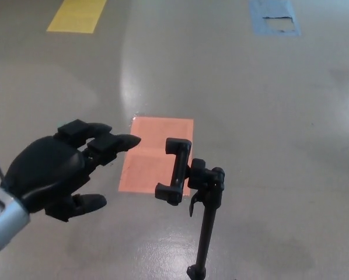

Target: The robot uses its left hand to grab the top of a phone stand kept on the floor and tilt it upwards to adjust its angle

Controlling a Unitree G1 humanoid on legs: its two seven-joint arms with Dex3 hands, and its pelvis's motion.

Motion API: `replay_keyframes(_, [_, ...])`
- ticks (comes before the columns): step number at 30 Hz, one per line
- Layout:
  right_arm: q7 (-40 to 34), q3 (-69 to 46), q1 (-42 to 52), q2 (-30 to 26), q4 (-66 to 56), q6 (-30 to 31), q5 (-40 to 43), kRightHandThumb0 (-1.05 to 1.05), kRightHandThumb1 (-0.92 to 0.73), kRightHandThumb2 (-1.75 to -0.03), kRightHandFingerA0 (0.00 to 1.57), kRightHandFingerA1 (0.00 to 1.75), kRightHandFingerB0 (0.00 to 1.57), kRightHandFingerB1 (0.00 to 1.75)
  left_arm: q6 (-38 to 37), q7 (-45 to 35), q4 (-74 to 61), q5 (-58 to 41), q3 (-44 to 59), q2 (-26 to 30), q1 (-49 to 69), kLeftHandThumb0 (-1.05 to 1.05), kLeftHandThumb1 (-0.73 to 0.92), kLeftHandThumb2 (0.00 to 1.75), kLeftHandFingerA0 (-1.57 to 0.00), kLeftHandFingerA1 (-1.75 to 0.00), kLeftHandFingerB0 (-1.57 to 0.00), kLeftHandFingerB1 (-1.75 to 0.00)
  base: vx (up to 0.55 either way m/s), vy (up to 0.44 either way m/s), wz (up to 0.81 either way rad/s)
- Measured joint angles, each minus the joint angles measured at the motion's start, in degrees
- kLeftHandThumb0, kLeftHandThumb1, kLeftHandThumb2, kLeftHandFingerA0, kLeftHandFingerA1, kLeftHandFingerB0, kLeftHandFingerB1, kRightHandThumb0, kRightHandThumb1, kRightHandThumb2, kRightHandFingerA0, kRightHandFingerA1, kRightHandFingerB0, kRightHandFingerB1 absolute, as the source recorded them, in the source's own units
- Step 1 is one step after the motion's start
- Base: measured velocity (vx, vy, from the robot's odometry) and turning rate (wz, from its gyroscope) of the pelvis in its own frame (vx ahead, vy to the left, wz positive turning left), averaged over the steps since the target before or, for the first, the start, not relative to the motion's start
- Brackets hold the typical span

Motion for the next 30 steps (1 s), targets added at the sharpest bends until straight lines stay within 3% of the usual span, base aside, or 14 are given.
replay_keyframes(1, [0.1, 0.0, -0.1, 0.0, 0.0, 0.0, 0.0, -0.63, -0.76, -0.63, 0.18, 0.37, 0.21, 0.31, -0.1, 0.0, 0.2, 0.3, -0.1, 0.0, -0.5, -0.81, 0.61, 0.94, -0.11, -0.42, -0.03, -0.24, 0.0, 0.0, 0.0])
replay_keyframes(2, [0.2, 0.0, -0.2, 0.0, 0.0, 0.1, 0.0, -0.63, -0.76, -0.63, 0.19, 0.37, 0.22, 0.31, -0.1, -0.1, 0.4, 0.6, -0.2, 0.0, -1.6, -0.77, 0.76, 0.65, -0.16, -0.29, -0.02, -0.2, 0.0, 0.0, 0.0])
replay_keyframes(13, [1.2, 0.2, -1.9, -0.5, 0.1, 0.4, 0.0, -0.62, -0.75, -0.63, 0.19, 0.39, 0.22, 0.33, -1.4, -0.3, 4.8, 2.8, -1.4, -0.2, -9.0, -0.77, 0.78, 0.66, -0.11, -0.26, 0.0, -0.12, 0.0, 0.0, 0.0])
replay_keyframes(14, [1.3, 0.3, -2.2, -0.5, 0.1, 0.4, -0.1, -0.62, -0.75, -0.63, 0.19, 0.4, 0.22, 0.33, -1.6, -0.2, 5.4, 3.0, -1.5, -0.2, -9.6, -0.79, 0.62, 0.97, -0.09, -0.31, 0.0, -0.18, 0.0, 0.0, 0.0])
replay_keyframes(15, [1.4, 0.4, -2.3, -0.5, 0.1, 0.5, -0.1, -0.62, -0.75, -0.63, 0.19, 0.4, 0.22, 0.33, -1.8, -0.2, 5.7, 3.1, -1.5, -0.2, -9.9, -0.79, 0.62, 0.97, -0.09, -0.31, 0.0, -0.18, 0.0, 0.0, 0.0])
replay_keyframes(16, [1.5, 0.5, -2.6, -0.5, 0.1, 0.6, -0.1, -0.6, -0.76, -0.63, 0.2, 0.38, 0.21, 0.32, -2.1, -0.1, 6.4, 3.3, -1.6, -0.2, -10.4, -0.8, 0.82, 0.64, -0.11, -0.26, 0.0, -0.14, 0.0, 0.0, 0.0])
replay_keyframes(17, [1.6, 0.5, -2.7, -0.5, 0.1, 0.6, -0.1, -0.6, -0.76, -0.63, 0.2, 0.38, 0.21, 0.32, -2.3, 0.0, 6.8, 3.4, -1.6, -0.2, -10.7, -0.8, 0.82, 0.64, -0.11, -0.26, 0.0, -0.14, 0.0, 0.0, 0.0])
replay_keyframes(18, [1.7, 0.5, -2.8, -0.5, 0.1, 0.7, -0.1, -0.6, -0.76, -0.63, 0.21, 0.38, 0.21, 0.32, -2.4, 0.0, 7.1, 3.6, -1.6, -0.2, -11.0, -0.82, 0.65, 1.01, -0.08, -0.28, 0.0, -0.17, 0.0, 0.0, 0.0])
replay_keyframes(19, [1.8, 0.6, -2.8, -0.5, 0.1, 0.7, -0.1, -0.6, -0.76, -0.63, 0.21, 0.38, 0.21, 0.32, -2.5, 0.1, 7.3, 3.7, -1.6, -0.2, -11.2, -0.82, 0.65, 1.01, -0.08, -0.28, 0.0, -0.17, 0.0, 0.0, 0.0])
replay_keyframes(20, [1.8, 0.7, -2.8, -0.5, 0.1, 0.7, -0.1, -0.6, -0.75, -0.63, 0.21, 0.39, 0.21, 0.32, -2.6, 0.1, 7.3, 3.7, -1.7, -0.2, -11.2, -0.79, 0.79, 0.67, -0.11, -0.25, 0.0, -0.09, 0.0, 0.0, 0.0])
replay_keyframes(21, [1.9, 0.9, -2.8, -0.5, 0.1, 0.8, -0.1, -0.6, -0.75, -0.63, 0.21, 0.39, 0.21, 0.32, -2.7, 0.0, 7.3, 3.8, -1.7, -0.2, -11.2, -0.79, 0.79, 0.67, -0.11, -0.25, 0.0, -0.09, 0.0, 0.0, 0.0])
replay_keyframes(22, [1.9, 0.9, -2.7, -0.5, 0.1, 0.8, -0.1, -0.6, -0.75, -0.63, 0.2, 0.38, 0.21, 0.31, -2.7, 0.0, 7.3, 3.9, -1.7, -0.2, -11.3, -0.96, 0.71, 1.01, -0.09, -0.21, 0.0, -0.07, 0.0, 0.0, 0.0])
replay_keyframes(27, [2.1, 0.9, -2.6, -0.5, 0.1, 0.8, -0.1, -0.6, -0.74, -0.63, 0.21, 0.39, 0.22, 0.32, -2.8, 0.1, 7.2, 4.3, -1.7, -0.3, -12.1, -0.94, 0.66, 0.97, 0.0, -0.04, 0.0, -0.08, 0.0, 0.0, 0.0])
replay_keyframes(30, [2.3, 1.0, -2.6, -0.5, 0.1, 0.8, -0.1, -0.59, -0.74, -0.63, 0.21, 0.39, 0.23, 0.32, -2.9, 0.1, 6.1, 4.9, -1.9, -0.3, -12.5, -0.91, 0.64, 0.98, 0.0, -0.07, 0.0, -0.11, 0.0, 0.0, 0.0])
